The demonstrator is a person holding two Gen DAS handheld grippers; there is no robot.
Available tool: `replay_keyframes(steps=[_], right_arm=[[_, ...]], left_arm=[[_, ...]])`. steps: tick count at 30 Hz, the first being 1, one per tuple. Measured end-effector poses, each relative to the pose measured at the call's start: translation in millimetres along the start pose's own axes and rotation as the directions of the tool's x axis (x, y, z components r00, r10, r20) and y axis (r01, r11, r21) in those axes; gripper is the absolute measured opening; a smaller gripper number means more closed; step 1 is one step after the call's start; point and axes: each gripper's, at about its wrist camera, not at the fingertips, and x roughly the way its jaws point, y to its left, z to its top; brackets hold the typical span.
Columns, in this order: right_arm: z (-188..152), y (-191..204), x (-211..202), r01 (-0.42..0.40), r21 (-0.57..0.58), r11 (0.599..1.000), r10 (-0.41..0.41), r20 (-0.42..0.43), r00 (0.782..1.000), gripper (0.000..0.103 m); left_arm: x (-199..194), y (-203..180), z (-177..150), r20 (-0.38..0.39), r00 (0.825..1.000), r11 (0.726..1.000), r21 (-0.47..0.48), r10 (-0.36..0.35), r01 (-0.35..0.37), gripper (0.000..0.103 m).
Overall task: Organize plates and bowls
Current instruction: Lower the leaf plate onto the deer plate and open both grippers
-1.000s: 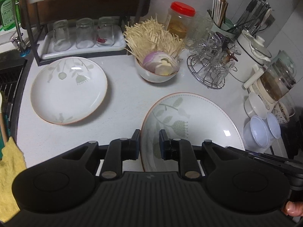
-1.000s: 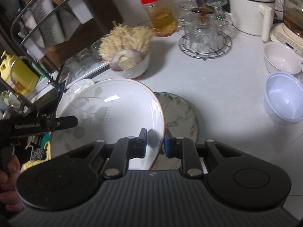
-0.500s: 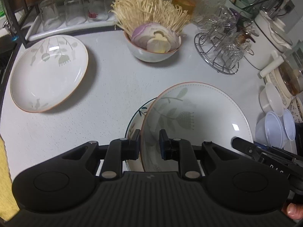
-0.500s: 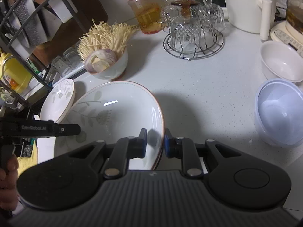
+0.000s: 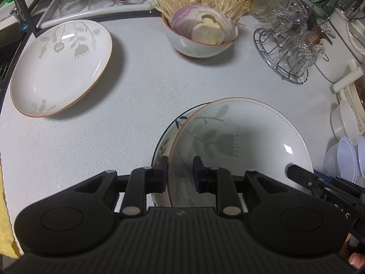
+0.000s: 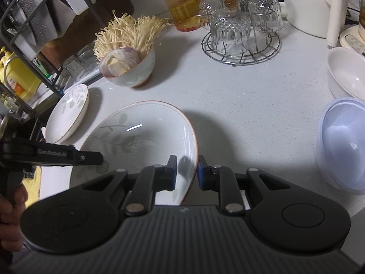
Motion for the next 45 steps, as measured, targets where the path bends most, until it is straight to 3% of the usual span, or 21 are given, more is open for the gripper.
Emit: replay_keyframes(steps=[13,28,30,37,45], right_arm=[[-1,-4,2,-0.006,0.009,1.0,0.006,0.011,1.0,0.021],[-7,6,16,0.023,-0.014,1.0,-0.023,-0.013,1.0,0.019],[-9,8,18,0.026,-0.019,0.999,-0.026,-0.012,1.0,0.019],[-6,11,12,0.043,-0.019,0.999,-0.042,0.022,0.999,0.021],[7,16,-26,0.066,-0.029,0.997,-0.063,0.103,0.993,0.021]], left_arm=[[6,0,1,-0.009,1.0,1.0,0.0,0.021,-0.021,0.026],[-14,19,-5,0.014,1.0,0.998,-0.05,-0.026,0.027,0.027],[-20,20,-8,0.029,1.0,1.0,-0.03,0.001,-0.001,0.029],[-44,20,-8,0.076,0.997,0.999,-0.032,-0.029,0.031,0.029],[-112,-2,-11,0.19,0.978,0.996,0.022,-0.084,0.082,0.032]])
